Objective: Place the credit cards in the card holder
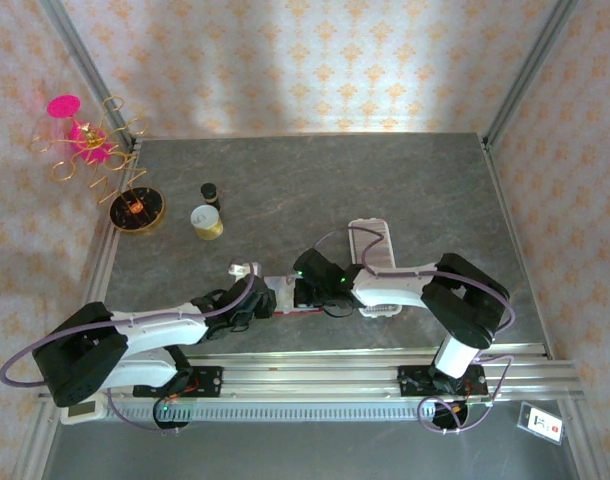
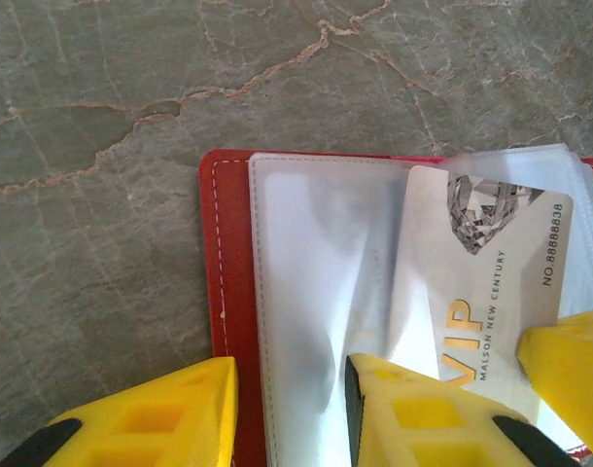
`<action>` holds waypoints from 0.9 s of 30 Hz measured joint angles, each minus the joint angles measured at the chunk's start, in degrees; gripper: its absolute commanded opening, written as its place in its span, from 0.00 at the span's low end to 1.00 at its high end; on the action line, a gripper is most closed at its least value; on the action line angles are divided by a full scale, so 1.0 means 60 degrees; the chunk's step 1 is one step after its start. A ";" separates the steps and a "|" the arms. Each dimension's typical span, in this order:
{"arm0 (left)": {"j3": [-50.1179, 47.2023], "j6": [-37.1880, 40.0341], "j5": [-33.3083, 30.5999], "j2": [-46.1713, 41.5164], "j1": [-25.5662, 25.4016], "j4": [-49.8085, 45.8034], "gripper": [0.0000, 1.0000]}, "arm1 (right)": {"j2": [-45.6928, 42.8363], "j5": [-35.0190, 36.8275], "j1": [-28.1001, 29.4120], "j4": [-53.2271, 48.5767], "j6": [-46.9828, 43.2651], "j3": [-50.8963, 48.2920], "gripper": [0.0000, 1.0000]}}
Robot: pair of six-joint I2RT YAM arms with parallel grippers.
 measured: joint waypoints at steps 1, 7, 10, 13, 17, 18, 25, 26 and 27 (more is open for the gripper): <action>-0.0033 -0.0018 0.0011 -0.0025 0.0000 0.0040 0.33 | 0.0000 -0.0022 -0.0033 -0.0087 -0.0058 0.0029 0.00; -0.0036 -0.0044 0.0018 -0.0040 0.0004 0.0044 0.32 | 0.0087 -0.0117 -0.0069 -0.0561 -0.0302 0.0288 0.00; -0.0036 -0.0044 0.0018 -0.0025 0.0004 0.0055 0.32 | 0.0091 -0.0146 -0.0087 -0.0732 -0.0379 0.0353 0.00; -0.0040 -0.0044 0.0018 -0.0015 0.0004 0.0084 0.32 | 0.0091 -0.0149 -0.0124 -0.0925 -0.0466 0.0455 0.00; -0.0084 -0.0044 0.0025 0.0011 0.0000 0.0193 0.32 | 0.0091 -0.0153 -0.0149 -0.1147 -0.0554 0.0546 0.00; -0.0102 -0.0044 0.0022 0.0011 0.0000 0.0237 0.32 | 0.0091 -0.0178 -0.0164 -0.1177 -0.0576 0.0557 0.00; -0.0142 -0.0044 0.0022 0.0011 0.0000 0.0328 0.31 | 0.0197 -0.0291 -0.0193 -0.1555 -0.0772 0.0816 0.00; -0.0142 -0.0044 0.0022 0.0011 0.0000 0.0331 0.31 | 0.0197 -0.0291 -0.0193 -0.1603 -0.0809 0.0852 0.00; -0.0142 -0.0044 0.0025 0.0011 0.0000 0.0339 0.31 | 0.0197 -0.0299 -0.0193 -0.1628 -0.0838 0.0871 0.00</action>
